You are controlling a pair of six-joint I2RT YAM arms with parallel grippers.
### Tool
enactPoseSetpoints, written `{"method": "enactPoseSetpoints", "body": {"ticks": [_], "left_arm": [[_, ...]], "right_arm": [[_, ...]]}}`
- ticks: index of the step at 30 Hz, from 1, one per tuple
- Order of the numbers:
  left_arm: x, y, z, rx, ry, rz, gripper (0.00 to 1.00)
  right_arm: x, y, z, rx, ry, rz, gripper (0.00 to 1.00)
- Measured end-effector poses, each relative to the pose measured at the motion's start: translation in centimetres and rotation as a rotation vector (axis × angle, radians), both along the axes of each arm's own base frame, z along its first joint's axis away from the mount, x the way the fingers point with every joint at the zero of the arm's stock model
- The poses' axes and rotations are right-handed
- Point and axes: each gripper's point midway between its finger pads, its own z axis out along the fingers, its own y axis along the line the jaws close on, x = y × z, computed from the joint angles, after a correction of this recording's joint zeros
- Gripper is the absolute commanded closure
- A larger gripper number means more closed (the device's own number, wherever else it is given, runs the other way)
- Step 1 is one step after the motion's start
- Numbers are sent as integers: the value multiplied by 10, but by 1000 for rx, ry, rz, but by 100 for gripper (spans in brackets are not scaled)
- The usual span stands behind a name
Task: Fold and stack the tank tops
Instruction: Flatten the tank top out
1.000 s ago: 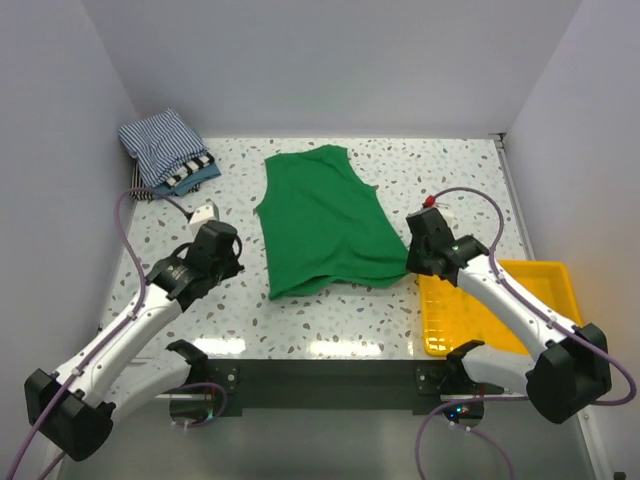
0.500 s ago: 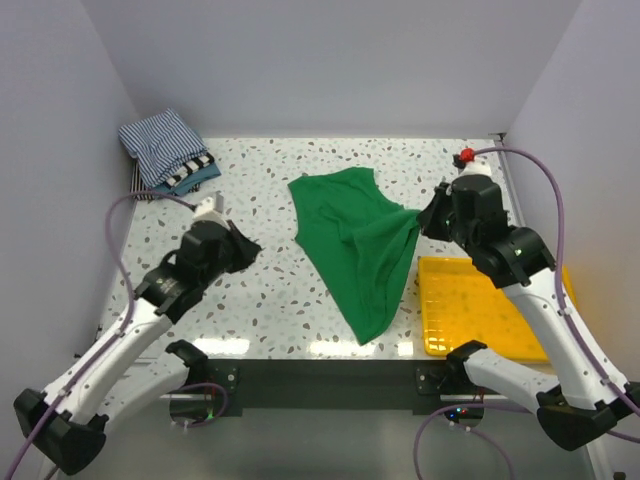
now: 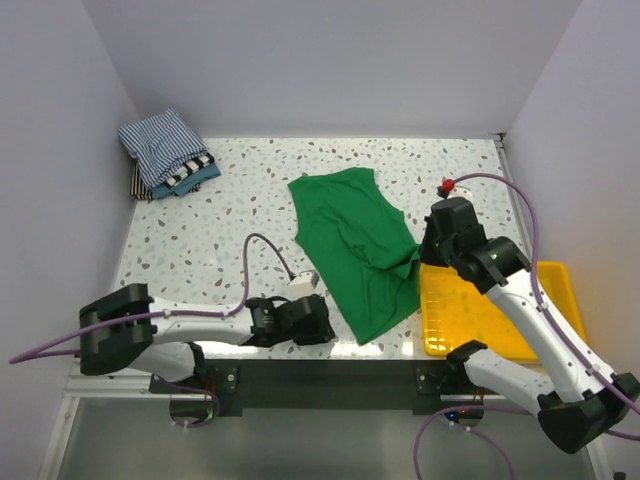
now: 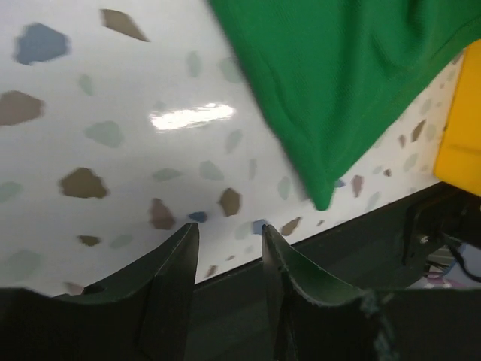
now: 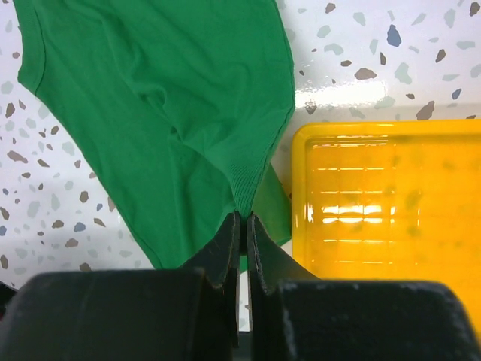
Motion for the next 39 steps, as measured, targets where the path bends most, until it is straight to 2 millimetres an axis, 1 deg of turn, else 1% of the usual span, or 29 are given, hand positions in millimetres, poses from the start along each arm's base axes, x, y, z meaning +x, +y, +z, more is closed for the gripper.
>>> {"method": "enactPoseSetpoints", "body": {"ticks": [1, 4, 8, 10, 12, 15, 16, 20, 24, 32, 35, 36, 38, 39], "left_arm": [[-3, -8, 0, 4, 8, 17, 57], [-6, -45, 9, -17, 10, 48, 59], [-2, -105, 32, -83, 9, 80, 59], [0, -120, 36, -103, 17, 98, 59], [1, -121, 31, -81, 29, 117, 59], [1, -109, 17, -15, 44, 148, 57], [0, -105, 13, 6, 46, 158, 55], [3, -92, 8, 60, 43, 194, 51], [6, -91, 7, 80, 35, 217, 51], [5, -83, -8, 137, 42, 225, 52], [8, -83, -14, 149, 46, 232, 62], [9, -83, -15, 149, 47, 235, 75], [14, -84, -15, 141, 52, 241, 85], [17, -84, -15, 137, 55, 244, 98]], "right_arm": [[0, -1, 1, -3, -3, -3, 100], [0, -3, 1, -11, -6, -6, 100], [0, -4, 1, -14, -7, -6, 100], [-1, -4, 2, -13, -12, -6, 100], [-2, -4, 4, -10, -19, -6, 100], [-3, -5, 6, -6, -28, -6, 100], [-3, -6, 6, -6, -31, -7, 100], [-5, -8, 2, -16, -25, -10, 100], [-6, -8, 0, -20, -20, -10, 100], [-6, -9, -3, -23, -14, -10, 100], [-6, -9, -4, -23, -14, -10, 100], [-6, -9, -4, -22, -14, -10, 100], [-6, -9, -4, -23, -14, -10, 100], [-6, -9, -4, -23, -14, -10, 100]]}}
